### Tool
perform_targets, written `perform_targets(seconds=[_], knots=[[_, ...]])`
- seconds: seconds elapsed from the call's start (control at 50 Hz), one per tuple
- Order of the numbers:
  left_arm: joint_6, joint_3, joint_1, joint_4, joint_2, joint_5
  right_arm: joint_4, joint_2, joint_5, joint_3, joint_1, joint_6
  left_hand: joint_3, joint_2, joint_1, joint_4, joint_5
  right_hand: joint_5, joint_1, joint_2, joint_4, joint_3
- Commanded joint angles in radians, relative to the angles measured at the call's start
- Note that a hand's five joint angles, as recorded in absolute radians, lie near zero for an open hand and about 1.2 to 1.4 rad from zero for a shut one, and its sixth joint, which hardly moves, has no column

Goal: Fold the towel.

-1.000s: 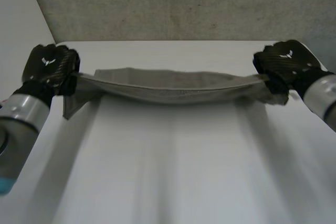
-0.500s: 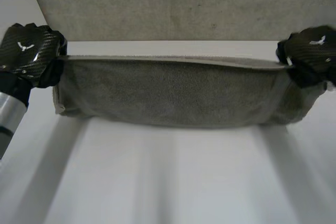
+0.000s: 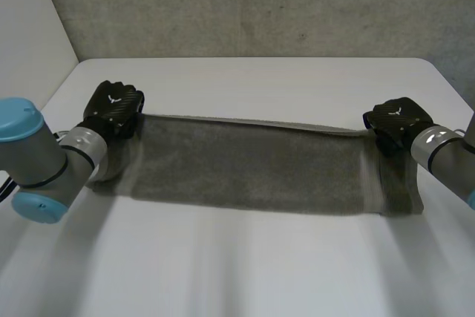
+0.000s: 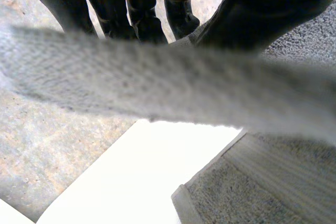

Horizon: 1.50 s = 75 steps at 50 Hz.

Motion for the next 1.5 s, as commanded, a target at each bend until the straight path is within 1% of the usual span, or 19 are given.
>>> perform_targets(seconds=[0.02, 0.04, 0.06, 0.08, 0.1, 0.12, 0.14, 0.16, 0.36, 0.54, 0.7, 0.82, 0.9, 1.12, 1.22, 1.26, 1.38, 1.4, 1.5], knots=[[0.005, 0.068, -0.007, -0.009, -0.067, -0.005, -0.045, 0.062, 0.003, -0.035, 0.008, 0.012, 0.073, 0.059, 0.076, 0.038, 0.065, 0.047, 0.058, 0.069, 0.063, 0.066], [0.006, 0.077, -0.012, -0.009, -0.074, -0.005, -0.045, 0.073, 0.004, -0.042, 0.008, 0.011, -0.045, -0.06, -0.042, -0.081, -0.054, 0.019, 0.029, 0.041, 0.035, 0.038], [0.006, 0.085, -0.017, -0.007, -0.084, -0.007, -0.044, 0.085, 0.007, -0.048, 0.01, 0.008, -0.27, -0.285, -0.267, -0.306, -0.279, -0.139, -0.128, -0.116, -0.122, -0.119], [0.006, 0.085, -0.017, -0.007, -0.084, -0.007, -0.044, 0.093, 0.015, -0.053, 0.015, 0.008, -0.273, -0.287, -0.27, -0.308, -0.281, -0.419, -0.408, -0.397, -0.403, -0.4], [0.006, 0.096, -0.026, -0.009, -0.093, -0.008, -0.044, 0.093, 0.015, -0.053, 0.015, 0.008, -0.7, -0.714, -0.697, -0.735, -0.708, -0.422, -0.411, -0.4, -0.406, -0.403], [0.006, 0.096, -0.026, -0.009, -0.093, -0.008, -0.044, 0.099, 0.027, -0.058, 0.019, 0.008, -0.704, -0.718, -0.701, -0.739, -0.713, -0.922, -0.911, -0.9, -0.906, -0.903], [0.006, 0.108, -0.033, -0.01, -0.102, -0.01, -0.044, 0.099, 0.027, -0.058, 0.019, 0.008, -1.059, -1.073, -1.056, -1.094, -1.067, -0.927, -0.916, -0.905, -0.911, -0.908], [0.006, 0.116, -0.038, -0.01, -0.104, -0.013, -0.044, 0.099, 0.046, -0.058, 0.021, 0.011, -1.135, -1.149, -1.132, -1.17, -1.144, -1.175, -1.164, -1.153, -1.159, -1.156], [-0.001, 0.131, -0.04, -0.021, -0.043, -0.1, -0.044, 0.021, 0.107, -0.055, 0.024, 0.058, -1.136, -1.15, -1.133, -1.171, -1.144, -1.175, -1.164, -1.153, -1.159, -1.156], [-0.029, 0.022, -0.03, -0.067, 0.134, -0.134, -0.036, -0.212, 0.075, 0.068, 0.013, 0.248, -1.136, -1.15, -1.133, -1.171, -1.144, -1.175, -1.164, -1.153, -1.159, -1.156], [-0.109, -0.212, -0.023, -0.065, 0.298, -0.124, -0.036, -0.335, 0.038, 0.289, 0.015, 0.238, -1.136, -1.15, -1.133, -1.171, -1.144, -1.175, -1.164, -1.153, -1.159, -1.156], [-0.219, -0.323, -0.03, -0.052, 0.357, -0.125, -0.054, -0.317, 0.04, 0.393, 0.008, 0.17, -1.133, -1.147, -1.13, -1.168, -1.141, -1.162, -1.152, -1.14, -1.146, -1.143], [-0.292, -0.35, -0.038, -0.004, 0.354, -0.131, -0.077, -0.266, 0.04, 0.409, 0.008, 0.14, -1.13, -1.144, -1.127, -1.165, -1.138, -1.071, -1.06, -1.049, -1.055, -1.052], [-0.311, -0.383, -0.035, 0.063, 0.346, -0.139, -0.116, -0.14, 0.038, 0.409, -0.033, 0.123, -1.133, -1.147, -1.13, -1.168, -1.141, -0.824, -0.813, -0.802, -0.808, -0.805], [-0.311, -0.407, -0.03, 0.109, 0.347, -0.139, -0.148, -0.136, 0.035, 0.409, -0.059, 0.123, -1.136, -1.15, -1.133, -1.171, -1.144, -0.575, -0.564, -0.553, -0.559, -0.555], [-0.311, -0.419, -0.03, 0.129, 0.35, -0.139, -0.178, -0.128, 0.032, 0.409, -0.067, 0.123, -1.136, -1.15, -1.133, -1.171, -1.144, -0.352, -0.342, -0.33, -0.336, -0.333], [-0.306, -0.452, -0.034, 0.195, 0.357, -0.139, -0.188, -0.108, 0.032, 0.399, -0.074, 0.109, -1.133, -1.147, -1.13, -1.168, -1.141, -0.123, -0.112, -0.1, -0.106, -0.103], [-0.306, -0.452, -0.034, 0.195, 0.357, -0.139, -0.185, -0.105, 0.032, 0.396, -0.082, 0.095, -1.133, -1.147, -1.13, -1.168, -1.141, 0.023, 0.034, 0.045, 0.039, 0.042], [-0.306, -0.452, -0.035, 0.198, 0.357, -0.139, -0.177, -0.108, 0.038, 0.381, -0.137, 0.014, -1.133, -1.147, -1.13, -1.168, -1.141, 0.047, 0.058, 0.069, 0.063, 0.066]])
